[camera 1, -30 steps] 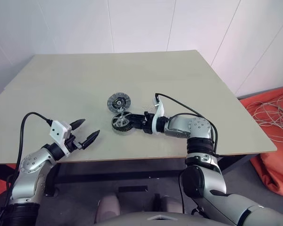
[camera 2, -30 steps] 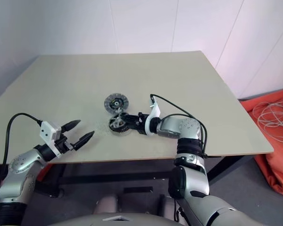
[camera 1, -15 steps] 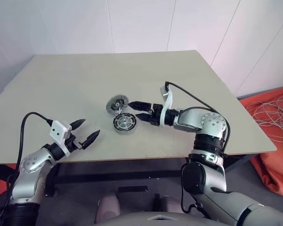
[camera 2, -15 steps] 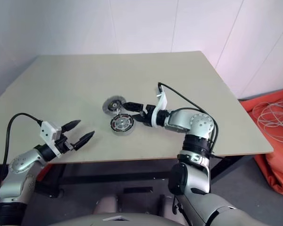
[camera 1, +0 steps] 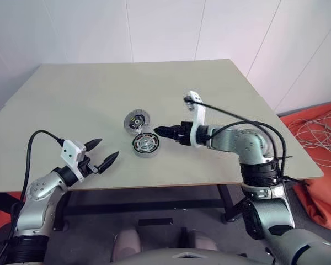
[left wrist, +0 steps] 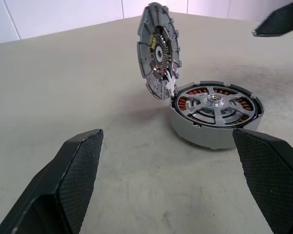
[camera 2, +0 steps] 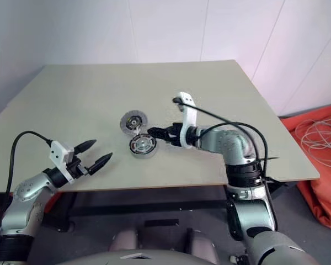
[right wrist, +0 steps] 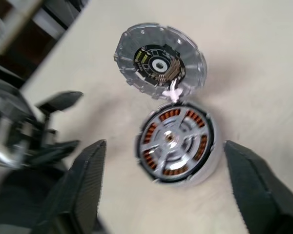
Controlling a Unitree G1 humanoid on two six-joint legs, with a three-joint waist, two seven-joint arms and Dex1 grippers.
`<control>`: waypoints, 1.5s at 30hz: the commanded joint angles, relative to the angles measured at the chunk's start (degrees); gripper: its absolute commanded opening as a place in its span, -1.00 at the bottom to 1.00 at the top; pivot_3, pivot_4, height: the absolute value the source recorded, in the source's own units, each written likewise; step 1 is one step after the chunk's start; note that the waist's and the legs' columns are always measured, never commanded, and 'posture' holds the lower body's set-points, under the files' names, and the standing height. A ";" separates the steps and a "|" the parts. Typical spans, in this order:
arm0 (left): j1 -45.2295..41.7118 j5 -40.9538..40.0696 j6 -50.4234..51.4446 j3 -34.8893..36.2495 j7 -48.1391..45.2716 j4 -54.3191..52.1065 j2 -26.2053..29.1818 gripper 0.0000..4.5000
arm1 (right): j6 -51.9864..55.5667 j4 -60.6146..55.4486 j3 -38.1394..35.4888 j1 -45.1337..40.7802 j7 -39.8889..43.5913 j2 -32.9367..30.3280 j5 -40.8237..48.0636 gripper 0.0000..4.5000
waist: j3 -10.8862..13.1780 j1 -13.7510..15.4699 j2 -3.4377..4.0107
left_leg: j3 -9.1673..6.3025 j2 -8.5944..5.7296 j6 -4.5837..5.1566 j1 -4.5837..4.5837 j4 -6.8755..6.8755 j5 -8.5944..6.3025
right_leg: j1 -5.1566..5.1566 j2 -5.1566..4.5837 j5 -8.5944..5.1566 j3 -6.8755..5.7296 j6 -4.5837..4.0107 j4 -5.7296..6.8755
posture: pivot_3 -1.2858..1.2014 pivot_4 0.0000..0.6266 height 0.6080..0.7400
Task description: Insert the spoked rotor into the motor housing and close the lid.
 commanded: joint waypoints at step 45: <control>-3.16 1.34 -1.83 -1.04 -0.21 1.08 -1.80 1.00 | -75.80 36.44 31.03 -24.79 55.92 -11.18 -51.91 0.20 | 0.00 -0.67 -0.08 | -0.07 0.04 0.42 -0.14 0.72 -0.24 | 0.09 0.02 0.28 -0.07 -0.51 0.29 | 0.03 -1.00 1.00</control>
